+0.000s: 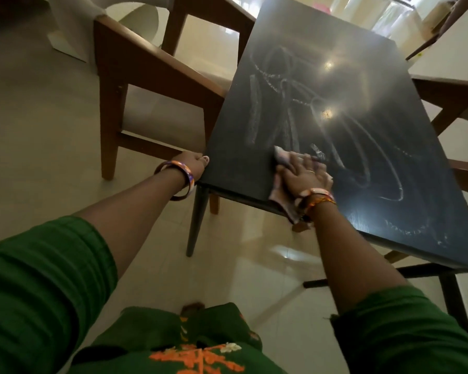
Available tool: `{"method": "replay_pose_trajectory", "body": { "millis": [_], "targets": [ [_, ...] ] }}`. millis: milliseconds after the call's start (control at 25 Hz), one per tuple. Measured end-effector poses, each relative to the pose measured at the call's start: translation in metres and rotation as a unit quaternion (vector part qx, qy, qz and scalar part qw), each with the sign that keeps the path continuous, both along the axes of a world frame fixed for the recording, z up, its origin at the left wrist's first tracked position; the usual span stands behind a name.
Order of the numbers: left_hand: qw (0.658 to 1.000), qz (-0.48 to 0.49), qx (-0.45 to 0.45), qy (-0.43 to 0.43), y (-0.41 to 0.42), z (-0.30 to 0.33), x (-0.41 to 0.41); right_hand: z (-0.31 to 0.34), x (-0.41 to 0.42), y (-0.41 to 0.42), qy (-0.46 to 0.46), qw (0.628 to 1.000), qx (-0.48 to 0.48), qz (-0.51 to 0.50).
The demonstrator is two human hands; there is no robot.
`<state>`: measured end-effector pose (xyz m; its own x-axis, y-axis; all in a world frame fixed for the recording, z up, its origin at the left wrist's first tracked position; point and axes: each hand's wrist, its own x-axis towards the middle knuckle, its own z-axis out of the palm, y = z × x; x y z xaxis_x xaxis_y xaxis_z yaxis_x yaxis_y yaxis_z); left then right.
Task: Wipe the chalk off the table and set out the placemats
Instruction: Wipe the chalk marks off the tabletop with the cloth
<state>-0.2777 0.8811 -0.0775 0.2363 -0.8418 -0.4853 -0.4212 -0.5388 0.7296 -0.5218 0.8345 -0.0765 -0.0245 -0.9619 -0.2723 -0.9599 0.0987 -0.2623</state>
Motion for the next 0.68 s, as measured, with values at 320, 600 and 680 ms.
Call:
{"method": "replay_pose_trajectory", "body": {
  "millis": [320,600,680],
  "targets": [
    [0.998,-0.046,0.024,-0.041,-0.004,0.006,0.002,0.013,0.064,0.018,-0.015,1.0,0.021,0.004],
    [0.99,-0.104,0.05,-0.082,-0.006,0.012,0.007,-0.001,0.056,-0.015,-0.014,0.995,-0.027,0.096],
    [0.988,-0.114,0.048,-0.094,-0.005,0.012,0.006,-0.002,-0.005,-0.028,0.013,0.999,-0.032,0.0]
  ]
}}
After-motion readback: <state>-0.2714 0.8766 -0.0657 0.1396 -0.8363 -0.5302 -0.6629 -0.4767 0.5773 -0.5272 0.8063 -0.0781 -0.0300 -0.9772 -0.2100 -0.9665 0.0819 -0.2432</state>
